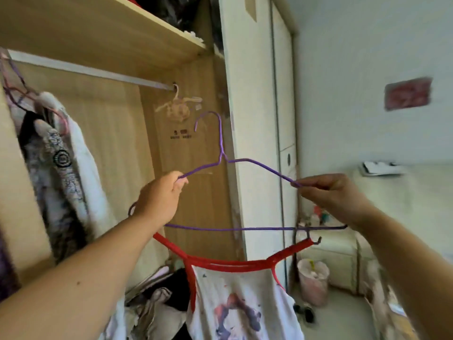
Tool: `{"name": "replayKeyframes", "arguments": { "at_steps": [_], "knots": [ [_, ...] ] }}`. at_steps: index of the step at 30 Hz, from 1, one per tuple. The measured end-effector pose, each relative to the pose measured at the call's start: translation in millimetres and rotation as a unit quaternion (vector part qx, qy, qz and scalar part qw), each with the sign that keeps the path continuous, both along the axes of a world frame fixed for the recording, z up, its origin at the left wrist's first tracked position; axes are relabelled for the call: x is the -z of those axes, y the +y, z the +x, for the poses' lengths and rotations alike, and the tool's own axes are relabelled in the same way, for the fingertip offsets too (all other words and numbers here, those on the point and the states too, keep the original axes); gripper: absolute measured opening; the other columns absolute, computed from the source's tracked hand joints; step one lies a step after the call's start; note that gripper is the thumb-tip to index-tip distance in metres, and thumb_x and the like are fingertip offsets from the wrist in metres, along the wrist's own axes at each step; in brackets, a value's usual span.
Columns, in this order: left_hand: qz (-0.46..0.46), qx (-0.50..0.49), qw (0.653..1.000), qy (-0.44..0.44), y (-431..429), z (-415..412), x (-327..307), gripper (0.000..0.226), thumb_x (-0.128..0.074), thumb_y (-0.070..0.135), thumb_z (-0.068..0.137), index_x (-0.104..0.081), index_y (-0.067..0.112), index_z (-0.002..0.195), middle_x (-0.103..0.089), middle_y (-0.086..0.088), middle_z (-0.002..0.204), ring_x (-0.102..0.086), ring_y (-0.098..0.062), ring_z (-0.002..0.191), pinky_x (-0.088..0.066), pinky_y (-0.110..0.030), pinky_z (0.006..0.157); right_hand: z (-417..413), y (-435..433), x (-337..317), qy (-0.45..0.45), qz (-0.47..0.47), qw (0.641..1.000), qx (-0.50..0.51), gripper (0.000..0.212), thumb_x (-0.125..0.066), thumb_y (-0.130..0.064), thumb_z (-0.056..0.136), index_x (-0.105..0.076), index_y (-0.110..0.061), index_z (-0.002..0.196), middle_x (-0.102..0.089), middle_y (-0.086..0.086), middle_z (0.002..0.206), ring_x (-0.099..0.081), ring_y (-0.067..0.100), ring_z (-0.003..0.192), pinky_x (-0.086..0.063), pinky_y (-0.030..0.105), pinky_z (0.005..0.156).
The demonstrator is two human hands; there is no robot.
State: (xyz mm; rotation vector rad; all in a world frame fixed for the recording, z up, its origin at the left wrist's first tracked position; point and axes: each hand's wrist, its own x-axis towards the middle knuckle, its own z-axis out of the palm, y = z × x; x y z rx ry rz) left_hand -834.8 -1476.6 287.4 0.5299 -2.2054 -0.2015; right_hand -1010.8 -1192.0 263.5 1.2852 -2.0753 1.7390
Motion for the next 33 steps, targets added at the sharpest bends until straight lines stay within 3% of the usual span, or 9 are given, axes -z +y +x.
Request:
{"name": "replayKeyframes", "arguments": {
  "at_steps": [4,9,13,15,19,22,25,31,33],
  "knots": [
    [0.014,0.123,0.990,-0.063,15,13,38,0.023,-0.039,0.027,0.099,-0.053,0.032,0.081,-0.058,0.008,0.074,-0.056,-0.021,0.070,-0.038,-0.029,0.059,57,50,46,-0.019,0.064,0.990,0.126,0.023,-0.069,-0.019,0.082,-0.073,-0.040,0.074,-0.064,-0.014,0.056,-0.050,-0.001,0.048,-0.042,0.017,0.051],
    [0.026,0.254,0.960,-0.116,45,35,98,0.026,-0.045,0.026,0.097,-0.051,0.031,0.071,-0.057,0.008,0.071,-0.055,-0.021,0.070,-0.043,-0.037,0.067,154,101,120,-0.070,0.157,0.954,0.247,0.018,-0.067,-0.017,0.082,-0.070,-0.033,0.076,-0.068,0.001,0.067,-0.063,0.020,0.066,-0.049,0.033,0.067],
    [0.021,0.332,0.925,-0.185,93,55,152,0.023,-0.049,0.023,0.095,-0.054,0.032,0.075,-0.059,0.010,0.074,-0.057,-0.021,0.075,-0.044,-0.035,0.067,239,153,185,-0.166,0.218,0.919,0.285,0.020,-0.063,-0.015,0.083,-0.065,-0.033,0.074,-0.068,-0.001,0.070,-0.064,0.013,0.065,-0.048,0.024,0.061],
    [0.025,0.376,0.898,-0.227,124,67,181,0.022,-0.049,0.023,0.095,-0.054,0.032,0.076,-0.059,0.005,0.073,-0.057,-0.023,0.075,-0.044,-0.036,0.067,277,182,218,-0.222,0.215,0.903,0.300,0.017,-0.063,-0.012,0.084,-0.066,-0.028,0.078,-0.069,0.000,0.071,-0.063,0.013,0.063,-0.049,0.026,0.062],
    [0.015,0.436,0.856,-0.277,196,89,234,0.017,-0.052,0.027,0.095,-0.057,0.035,0.081,-0.053,0.013,0.075,-0.053,-0.016,0.078,-0.030,-0.028,0.063,353,246,277,-0.339,0.172,0.870,0.315,0.017,-0.061,-0.001,0.086,-0.067,-0.016,0.080,-0.062,-0.004,0.062,-0.056,0.008,0.056,-0.042,0.013,0.051],
    [-0.004,0.499,0.807,-0.315,265,97,262,0.014,-0.052,0.025,0.095,-0.065,0.021,0.093,-0.061,-0.001,0.089,-0.056,-0.023,0.089,-0.039,-0.032,0.072,410,301,304,-0.385,0.152,0.837,0.359,0.017,-0.060,0.006,0.085,-0.066,-0.009,0.079,-0.060,-0.005,0.056,-0.053,0.002,0.048,-0.042,0.012,0.050],
    [-0.021,0.549,0.755,-0.358,348,105,286,0.016,-0.048,0.030,0.097,-0.061,0.027,0.090,-0.059,-0.003,0.092,-0.055,-0.024,0.088,-0.043,-0.037,0.076,464,360,322,-0.429,0.137,0.792,0.413,0.017,-0.060,0.006,0.085,-0.065,-0.009,0.077,-0.059,-0.001,0.056,-0.053,0.002,0.046,-0.040,0.012,0.046],
    [-0.048,0.605,0.670,-0.428,505,126,336,0.017,-0.040,0.034,0.099,-0.053,0.030,0.089,-0.054,0.000,0.090,-0.052,-0.023,0.086,-0.038,-0.034,0.069,545,461,351,-0.474,0.098,0.699,0.527,0.015,-0.063,0.005,0.083,-0.068,-0.009,0.079,-0.058,0.002,0.059,-0.052,0.008,0.050,-0.041,0.014,0.051],
    [-0.048,0.607,0.658,-0.443,548,129,351,0.019,-0.041,0.033,0.099,-0.052,0.028,0.086,-0.057,-0.005,0.090,-0.053,-0.026,0.084,-0.036,-0.034,0.065,555,487,362,-0.478,0.081,0.667,0.566,0.010,-0.063,0.004,0.084,-0.069,-0.004,0.086,-0.059,0.009,0.066,-0.051,0.018,0.060,-0.041,0.024,0.060]
  ]
}}
